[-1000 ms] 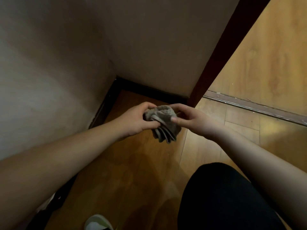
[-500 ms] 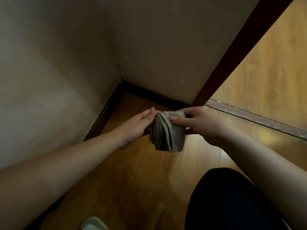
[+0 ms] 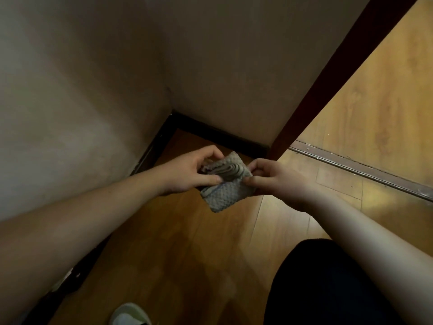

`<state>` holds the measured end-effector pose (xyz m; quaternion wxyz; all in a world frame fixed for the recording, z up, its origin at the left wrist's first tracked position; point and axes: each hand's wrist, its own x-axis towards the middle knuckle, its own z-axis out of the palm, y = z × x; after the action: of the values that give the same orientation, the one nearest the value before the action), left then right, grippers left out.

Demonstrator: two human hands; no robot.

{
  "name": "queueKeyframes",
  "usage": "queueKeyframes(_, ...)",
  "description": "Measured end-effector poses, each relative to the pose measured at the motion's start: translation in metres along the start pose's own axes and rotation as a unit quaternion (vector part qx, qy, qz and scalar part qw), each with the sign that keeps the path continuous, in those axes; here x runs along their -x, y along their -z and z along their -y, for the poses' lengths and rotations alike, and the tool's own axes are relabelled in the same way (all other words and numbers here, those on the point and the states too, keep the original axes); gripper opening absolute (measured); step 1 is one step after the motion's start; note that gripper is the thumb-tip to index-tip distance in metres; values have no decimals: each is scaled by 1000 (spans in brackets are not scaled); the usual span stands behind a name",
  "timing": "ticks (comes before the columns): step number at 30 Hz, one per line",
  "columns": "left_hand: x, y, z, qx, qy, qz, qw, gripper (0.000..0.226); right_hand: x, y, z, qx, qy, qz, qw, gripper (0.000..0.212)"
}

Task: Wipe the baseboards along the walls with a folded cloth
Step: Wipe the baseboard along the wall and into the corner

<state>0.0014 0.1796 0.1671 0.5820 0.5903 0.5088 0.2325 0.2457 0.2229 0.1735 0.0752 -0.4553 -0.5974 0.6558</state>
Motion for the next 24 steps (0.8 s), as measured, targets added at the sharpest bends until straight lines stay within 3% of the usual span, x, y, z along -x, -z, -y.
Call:
queueKeyframes(3,0,-5,-14,-76,-25,35,996,27,8,1,-1,-4,25,52,998,36)
queueKeyframes(5,-4,-11,-21,-89,-45,9,995,28,15,3,0,-24,67,38,997,37)
queueKeyframes(7,-9,-18,-23,-24,-44,-35,998,32,20,5,0,-65,97,-2,993,33)
queueKeyframes(11,-18,-26,-25,141,17,3,990,55,24,11,-6,-139,105,-57,983,34)
queueKeyframes(14,-25,-30,-30,158,-5,-20,987,43,24,15,-8,-198,94,-61,974,39)
queueKeyframes(19,-29,-31,-34,116,-88,-73,987,38,21,15,-8,-305,89,-60,946,39)
queueKeyframes(24,-22,-25,-36,-24,-155,-98,983,39,21,9,-9,-365,60,-36,928,36)
